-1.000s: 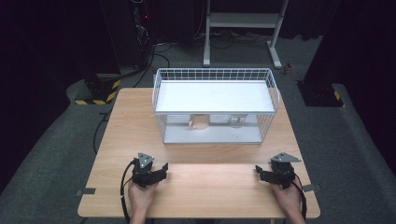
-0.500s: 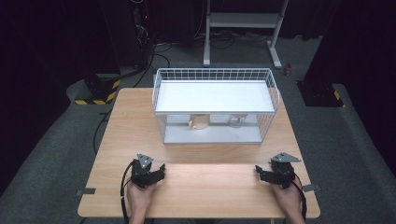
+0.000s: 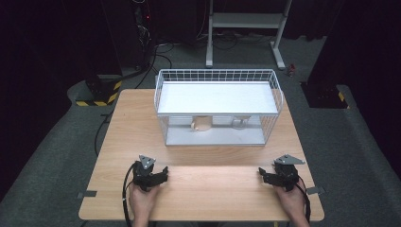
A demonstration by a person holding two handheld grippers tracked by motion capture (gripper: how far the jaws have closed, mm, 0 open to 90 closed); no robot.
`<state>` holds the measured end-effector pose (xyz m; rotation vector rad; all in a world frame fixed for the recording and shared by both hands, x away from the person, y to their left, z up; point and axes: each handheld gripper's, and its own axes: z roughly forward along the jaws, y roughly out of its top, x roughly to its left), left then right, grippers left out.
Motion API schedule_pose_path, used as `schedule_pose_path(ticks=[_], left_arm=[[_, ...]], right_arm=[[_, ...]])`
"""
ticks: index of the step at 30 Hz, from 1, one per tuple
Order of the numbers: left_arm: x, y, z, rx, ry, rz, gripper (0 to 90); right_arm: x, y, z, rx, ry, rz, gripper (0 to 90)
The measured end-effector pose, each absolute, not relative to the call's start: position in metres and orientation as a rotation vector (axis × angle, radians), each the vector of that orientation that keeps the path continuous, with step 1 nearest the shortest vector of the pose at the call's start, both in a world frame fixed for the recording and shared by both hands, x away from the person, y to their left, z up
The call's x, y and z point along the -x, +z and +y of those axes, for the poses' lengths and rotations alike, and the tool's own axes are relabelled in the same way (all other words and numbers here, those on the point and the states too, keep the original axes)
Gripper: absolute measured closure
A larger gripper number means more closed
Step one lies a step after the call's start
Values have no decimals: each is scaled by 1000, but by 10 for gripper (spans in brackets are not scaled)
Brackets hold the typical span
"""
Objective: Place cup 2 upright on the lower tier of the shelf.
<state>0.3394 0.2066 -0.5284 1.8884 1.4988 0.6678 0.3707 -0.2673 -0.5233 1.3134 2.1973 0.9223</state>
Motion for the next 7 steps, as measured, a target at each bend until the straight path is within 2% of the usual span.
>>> schedule_pose_path(ticks=[7], left_arm=[[-339, -528, 205, -1884, 673, 1508, 199]], right_arm=[[-369, -523, -266, -1305, 926, 2205, 258]])
